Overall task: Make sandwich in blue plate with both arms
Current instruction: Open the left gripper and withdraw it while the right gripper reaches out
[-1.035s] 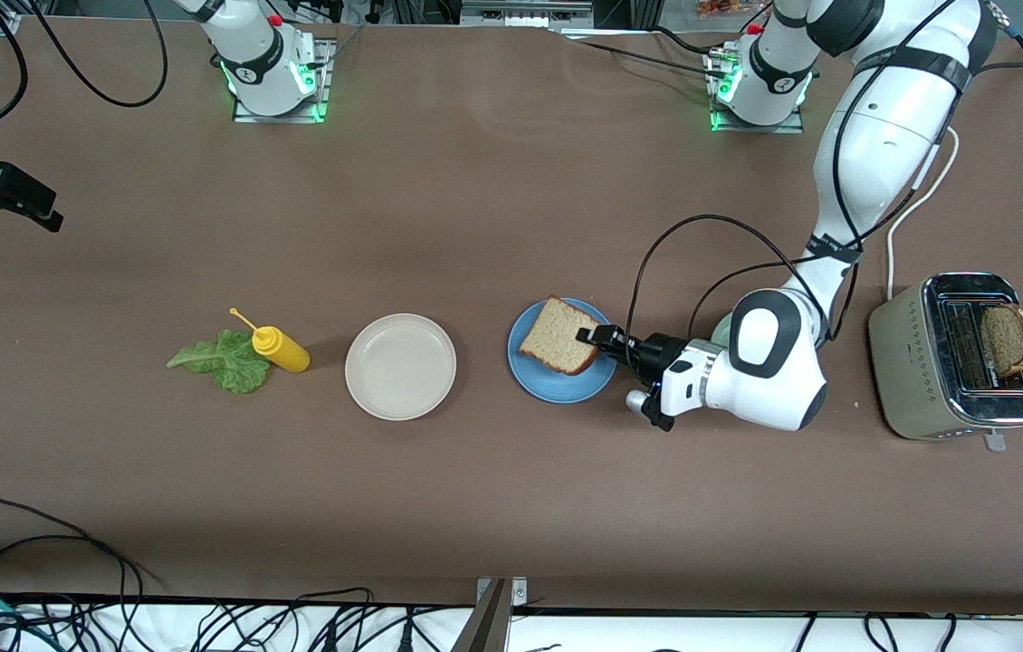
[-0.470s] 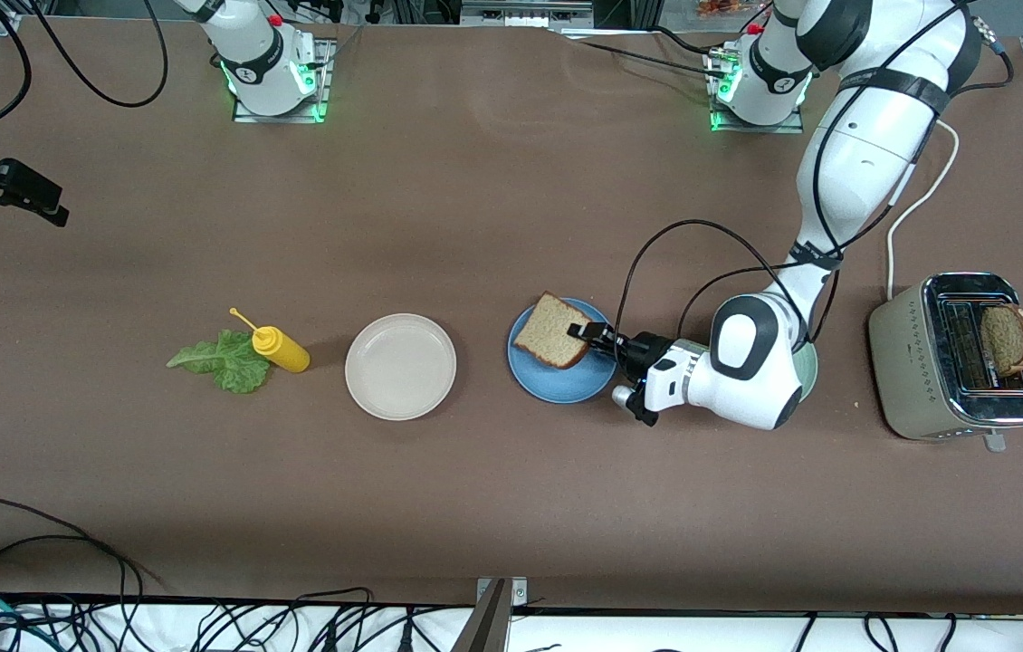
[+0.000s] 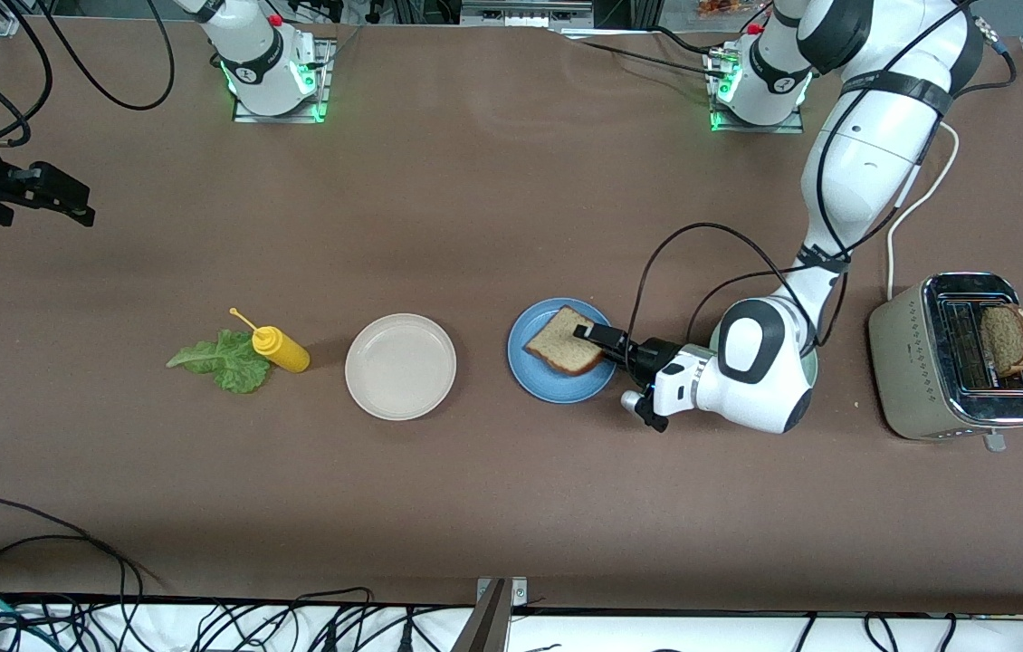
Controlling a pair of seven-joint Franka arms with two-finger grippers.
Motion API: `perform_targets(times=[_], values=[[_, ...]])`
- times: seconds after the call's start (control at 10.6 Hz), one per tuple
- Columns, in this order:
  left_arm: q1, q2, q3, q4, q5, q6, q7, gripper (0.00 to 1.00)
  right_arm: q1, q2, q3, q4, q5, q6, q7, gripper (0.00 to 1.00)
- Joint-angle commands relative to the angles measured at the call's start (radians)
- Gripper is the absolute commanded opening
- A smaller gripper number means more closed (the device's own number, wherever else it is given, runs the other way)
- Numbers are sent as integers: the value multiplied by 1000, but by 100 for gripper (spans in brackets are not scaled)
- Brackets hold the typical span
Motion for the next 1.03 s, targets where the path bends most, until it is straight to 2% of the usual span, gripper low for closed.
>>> perform_targets(times=[0.0, 0.09, 0.66, 0.94], values=[[48, -46, 2, 16, 197, -8, 17, 100, 0, 3, 0, 15, 24, -17, -20, 100], [50, -63, 2, 18, 260, -8, 17, 100, 0, 3, -2, 15, 48, -19, -19, 100], [100, -246, 5, 11, 569, -64, 11, 100, 0, 12, 4, 7, 53, -33, -22, 100], [185, -354, 5, 5, 627, -145, 11, 100, 0, 24, 6, 7, 53, -31, -19, 100]])
